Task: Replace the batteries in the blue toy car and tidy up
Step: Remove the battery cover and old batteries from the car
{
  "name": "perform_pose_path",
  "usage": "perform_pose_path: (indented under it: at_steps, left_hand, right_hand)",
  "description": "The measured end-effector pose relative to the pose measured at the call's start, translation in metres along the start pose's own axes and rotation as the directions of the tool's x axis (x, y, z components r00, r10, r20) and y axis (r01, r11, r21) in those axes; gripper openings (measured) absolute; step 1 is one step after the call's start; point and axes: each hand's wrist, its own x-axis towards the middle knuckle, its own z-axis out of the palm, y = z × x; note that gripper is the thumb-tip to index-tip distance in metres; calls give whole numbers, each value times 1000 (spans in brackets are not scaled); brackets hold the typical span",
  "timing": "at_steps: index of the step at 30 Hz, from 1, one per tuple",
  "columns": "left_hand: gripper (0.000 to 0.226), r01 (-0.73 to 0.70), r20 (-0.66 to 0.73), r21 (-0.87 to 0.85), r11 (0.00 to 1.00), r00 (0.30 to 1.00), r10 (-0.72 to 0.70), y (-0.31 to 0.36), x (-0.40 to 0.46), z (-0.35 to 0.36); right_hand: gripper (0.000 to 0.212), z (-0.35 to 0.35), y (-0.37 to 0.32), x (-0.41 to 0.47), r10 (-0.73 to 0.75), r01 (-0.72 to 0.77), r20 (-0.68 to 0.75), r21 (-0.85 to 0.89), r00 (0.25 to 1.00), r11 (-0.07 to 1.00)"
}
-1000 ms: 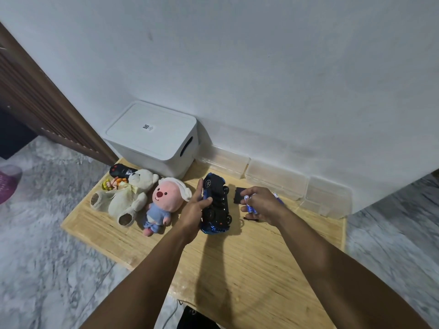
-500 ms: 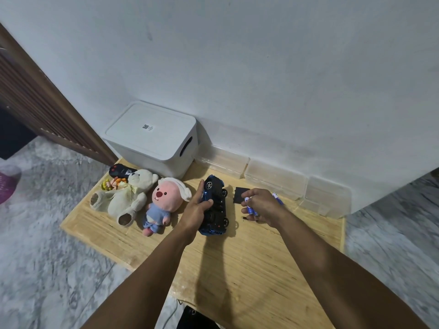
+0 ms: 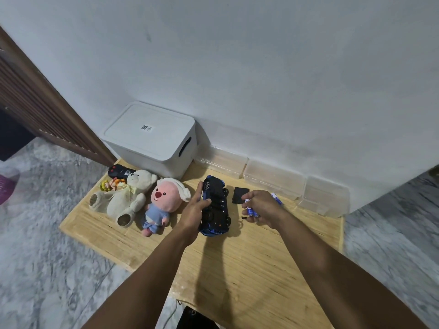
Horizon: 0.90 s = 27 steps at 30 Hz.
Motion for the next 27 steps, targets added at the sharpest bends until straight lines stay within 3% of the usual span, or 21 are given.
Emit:
perform_pose_path:
  at_steps: [18,22,24,27]
  left_hand:
    - [61,43,11,-39,998,999,-43,-1,4,31]
    - [44,-2,-4,87,996,1000,3,-2,3,25]
    - [46,-49,-24,179,983,998,55,2,1,21]
    - [52,-139,-44,448,883,983,176,6,1,14]
  right_hand:
    - [12,-36,16,-13,-11,21,-121,84,993,996]
    - [12,-43,20,-15,2,12,-136,100,991,995]
    - [11,-43,20,-15,-1,15,-127,115,992,993]
    - [10,-38,20,-11,-5,18,-121,108,993,994]
